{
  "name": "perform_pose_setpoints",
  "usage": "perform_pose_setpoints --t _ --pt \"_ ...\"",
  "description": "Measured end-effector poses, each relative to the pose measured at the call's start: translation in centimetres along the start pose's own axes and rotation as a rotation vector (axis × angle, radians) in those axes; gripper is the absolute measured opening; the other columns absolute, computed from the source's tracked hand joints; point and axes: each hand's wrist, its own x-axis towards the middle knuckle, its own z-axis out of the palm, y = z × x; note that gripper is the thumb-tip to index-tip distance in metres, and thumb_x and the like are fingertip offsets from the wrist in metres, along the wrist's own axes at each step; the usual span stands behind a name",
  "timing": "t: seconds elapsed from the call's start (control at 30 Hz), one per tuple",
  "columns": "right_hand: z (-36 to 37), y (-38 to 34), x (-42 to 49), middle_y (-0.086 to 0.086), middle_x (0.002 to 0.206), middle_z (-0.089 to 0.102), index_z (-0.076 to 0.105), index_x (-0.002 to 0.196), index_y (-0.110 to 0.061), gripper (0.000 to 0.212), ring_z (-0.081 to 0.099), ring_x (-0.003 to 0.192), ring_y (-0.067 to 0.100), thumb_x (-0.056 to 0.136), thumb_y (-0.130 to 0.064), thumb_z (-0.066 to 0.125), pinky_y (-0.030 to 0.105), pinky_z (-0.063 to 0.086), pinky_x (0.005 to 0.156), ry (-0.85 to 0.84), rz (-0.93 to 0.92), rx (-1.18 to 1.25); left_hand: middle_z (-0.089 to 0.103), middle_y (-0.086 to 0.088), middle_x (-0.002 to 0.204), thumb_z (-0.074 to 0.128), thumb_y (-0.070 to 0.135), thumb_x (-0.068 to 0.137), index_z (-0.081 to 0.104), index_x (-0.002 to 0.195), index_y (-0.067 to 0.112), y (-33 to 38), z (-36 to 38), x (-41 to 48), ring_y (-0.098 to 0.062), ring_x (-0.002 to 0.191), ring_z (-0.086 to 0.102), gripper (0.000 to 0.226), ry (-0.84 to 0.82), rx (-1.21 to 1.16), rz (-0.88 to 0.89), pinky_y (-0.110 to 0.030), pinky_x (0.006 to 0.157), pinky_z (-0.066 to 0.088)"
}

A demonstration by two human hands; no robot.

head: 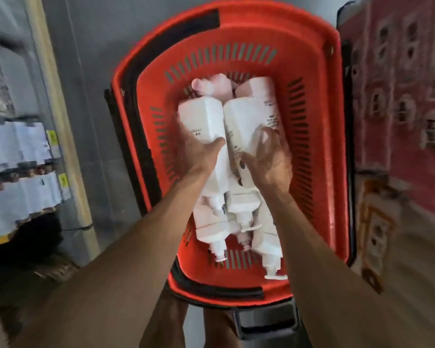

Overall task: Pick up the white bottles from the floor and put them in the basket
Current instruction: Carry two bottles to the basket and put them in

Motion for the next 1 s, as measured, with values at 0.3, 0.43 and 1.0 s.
perform_pose_setpoints --t 0.3,0.43,1.0 --pt "-1.8 -1.3 -3.0 0.009 0.134 0.056 0.049 0.142 -0.022 0.061 0.048 0.126 0.030 0.083 -0.038 0.055 0.043 0.037 0.109 0.095 0.010 0.044 0.039 -0.005 0.141 0.079 0.030 0.077 0.034 0.152 0.028 0.8 -3.0 -4.2 -0.027 0.133 0.039 0.087 0.059 0.265 0.250 -0.042 0.111 0.035" --pt "-6.4 -2.7 -6.8 0.008 0.142 0.050 0.043 0.146 -0.024 0.071 0.047 0.129 0.030 0.081 -0.024 0.070 0.047 0.041 0.109 -0.033 0.015 -0.026 0.042 -0.006 0.136 0.078 0.026 0.079 0.042 0.146 0.026 2.6 -6.1 -9.0 -0.028 0.127 0.041 0.075 -0.062 0.370 0.307 -0.037 0.103 0.037" --pt "-31.4 -12.1 -34.3 0.005 0.134 0.049 0.030 0.153 -0.027 0.082 0.051 0.123 0.030 0.085 -0.034 0.076 0.042 0.049 0.094 0.008 -0.064 -0.207 0.043 -0.002 0.143 0.075 0.027 0.082 0.042 0.146 0.028 13.4 -22.5 -37.6 -0.025 0.133 0.042 0.072 -0.236 0.610 0.832 -0.040 0.108 0.042"
